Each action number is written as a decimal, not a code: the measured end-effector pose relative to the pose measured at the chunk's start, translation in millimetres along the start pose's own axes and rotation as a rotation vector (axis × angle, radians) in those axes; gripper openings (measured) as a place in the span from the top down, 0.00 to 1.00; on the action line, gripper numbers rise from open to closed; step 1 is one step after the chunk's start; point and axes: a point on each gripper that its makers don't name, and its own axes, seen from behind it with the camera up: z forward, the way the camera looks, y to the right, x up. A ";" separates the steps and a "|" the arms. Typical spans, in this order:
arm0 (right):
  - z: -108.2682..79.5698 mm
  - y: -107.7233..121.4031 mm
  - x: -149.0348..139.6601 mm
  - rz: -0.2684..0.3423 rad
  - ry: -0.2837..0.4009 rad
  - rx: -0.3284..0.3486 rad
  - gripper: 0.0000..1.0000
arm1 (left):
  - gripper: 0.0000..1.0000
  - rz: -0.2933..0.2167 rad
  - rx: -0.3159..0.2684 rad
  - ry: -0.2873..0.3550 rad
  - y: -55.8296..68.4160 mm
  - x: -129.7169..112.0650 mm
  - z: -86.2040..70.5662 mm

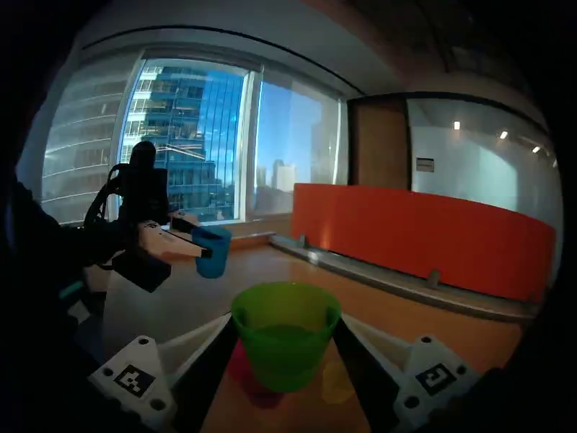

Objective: Pour water

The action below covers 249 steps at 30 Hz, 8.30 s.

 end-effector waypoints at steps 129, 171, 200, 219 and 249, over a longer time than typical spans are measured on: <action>0.3 14.6 -205.9 0.061 -0.485 0.074 0.09 | 0.09 0.026 -0.108 -0.471 13.2 -197.2 1.0; -59.7 13.7 -176.1 0.096 -0.394 -0.071 0.00 | 0.09 0.013 0.024 -0.353 3.7 -173.9 -31.5; -83.9 80.8 -63.2 0.052 0.021 -0.483 0.00 | 0.09 0.033 0.363 0.028 -33.5 -76.9 -73.9; -94.0 118.4 -53.2 0.099 0.182 -0.756 0.01 | 0.09 0.058 0.595 0.214 -52.9 -50.0 -97.4; -98.9 119.5 -71.3 0.143 0.167 -0.825 0.01 | 0.10 -0.077 0.727 0.282 -61.2 -86.2 -79.7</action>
